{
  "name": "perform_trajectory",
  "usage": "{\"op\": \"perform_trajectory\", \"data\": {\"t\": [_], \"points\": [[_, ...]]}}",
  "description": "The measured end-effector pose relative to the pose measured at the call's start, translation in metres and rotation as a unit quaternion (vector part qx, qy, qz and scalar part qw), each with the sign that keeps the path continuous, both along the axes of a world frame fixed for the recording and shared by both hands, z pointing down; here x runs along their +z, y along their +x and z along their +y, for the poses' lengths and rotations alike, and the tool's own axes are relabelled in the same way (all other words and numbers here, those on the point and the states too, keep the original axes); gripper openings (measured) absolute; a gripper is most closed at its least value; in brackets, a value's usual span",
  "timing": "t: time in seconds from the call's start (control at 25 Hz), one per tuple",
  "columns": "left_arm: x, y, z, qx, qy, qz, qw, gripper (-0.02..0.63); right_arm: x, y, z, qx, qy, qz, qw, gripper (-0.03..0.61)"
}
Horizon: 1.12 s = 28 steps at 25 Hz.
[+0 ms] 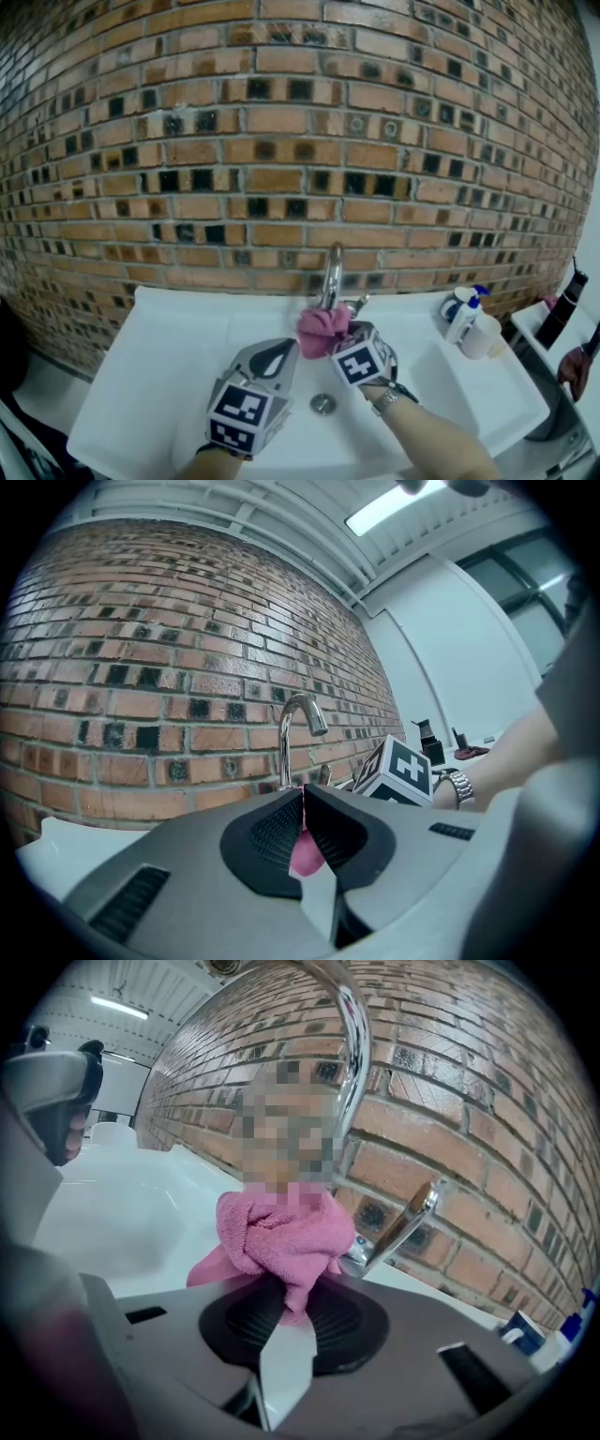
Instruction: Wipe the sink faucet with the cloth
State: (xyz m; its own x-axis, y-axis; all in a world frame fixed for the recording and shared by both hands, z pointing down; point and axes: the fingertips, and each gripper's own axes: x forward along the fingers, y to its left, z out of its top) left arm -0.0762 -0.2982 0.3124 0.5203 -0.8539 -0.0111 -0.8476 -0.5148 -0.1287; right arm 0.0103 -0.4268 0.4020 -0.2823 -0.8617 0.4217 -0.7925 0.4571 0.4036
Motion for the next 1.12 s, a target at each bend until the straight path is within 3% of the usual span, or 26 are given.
{"op": "perform_trajectory", "data": {"t": [0.76, 1.12], "points": [[0.001, -0.004, -0.002, -0.005, 0.0, 0.0, 1.0, 0.011, 0.003, 0.035, 0.011, 0.023, -0.002, 0.001, 1.0, 0.055], [0.005, -0.006, -0.004, -0.006, 0.001, 0.001, 1.0, 0.011, -0.014, 0.038, 0.028, 0.018, 0.019, 0.001, 1.0, 0.055]]}}
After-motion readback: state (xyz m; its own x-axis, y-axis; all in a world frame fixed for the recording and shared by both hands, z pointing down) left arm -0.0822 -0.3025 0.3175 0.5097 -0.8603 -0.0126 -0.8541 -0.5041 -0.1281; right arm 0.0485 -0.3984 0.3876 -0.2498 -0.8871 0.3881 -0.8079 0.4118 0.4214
